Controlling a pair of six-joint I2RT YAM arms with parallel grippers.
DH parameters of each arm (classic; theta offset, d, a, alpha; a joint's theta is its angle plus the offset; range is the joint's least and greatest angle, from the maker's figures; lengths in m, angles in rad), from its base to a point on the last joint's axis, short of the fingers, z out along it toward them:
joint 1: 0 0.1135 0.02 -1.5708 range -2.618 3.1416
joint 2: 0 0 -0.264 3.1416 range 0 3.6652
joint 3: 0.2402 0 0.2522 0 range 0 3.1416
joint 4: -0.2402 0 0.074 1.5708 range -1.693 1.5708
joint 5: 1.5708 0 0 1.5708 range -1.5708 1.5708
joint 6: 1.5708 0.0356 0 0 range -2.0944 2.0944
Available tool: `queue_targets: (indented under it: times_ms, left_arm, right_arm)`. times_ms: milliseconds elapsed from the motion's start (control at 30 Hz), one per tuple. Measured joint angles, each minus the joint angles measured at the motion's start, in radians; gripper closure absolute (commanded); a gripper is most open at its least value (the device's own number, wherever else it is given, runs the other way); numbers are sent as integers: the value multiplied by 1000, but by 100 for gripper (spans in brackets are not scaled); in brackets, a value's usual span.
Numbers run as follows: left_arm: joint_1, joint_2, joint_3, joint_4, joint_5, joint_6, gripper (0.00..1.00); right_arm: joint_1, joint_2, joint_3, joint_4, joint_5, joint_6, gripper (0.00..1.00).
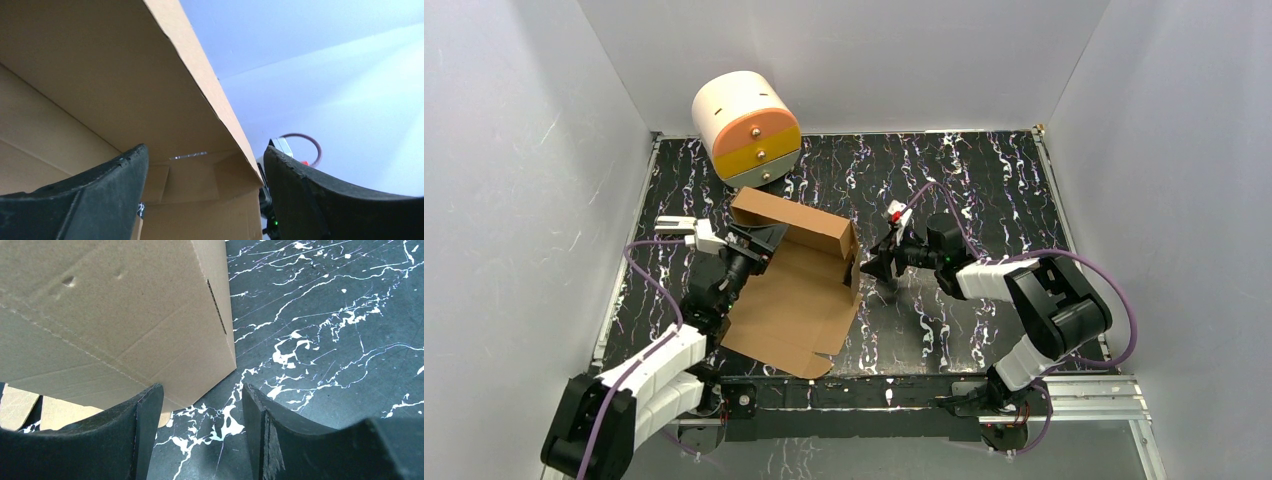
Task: Fold the paper box
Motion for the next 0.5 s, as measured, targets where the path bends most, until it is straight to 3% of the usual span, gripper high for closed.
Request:
queue_targets:
  times_ms: [267, 500]
  left_arm:
    - [8, 135, 45, 64, -24, -85, 35]
    - [8, 216, 102, 117, -31, -122, 64]
  right_arm:
    - [14, -11, -16, 17, 14, -10, 31]
    - [23, -18, -31, 31, 34, -14, 29]
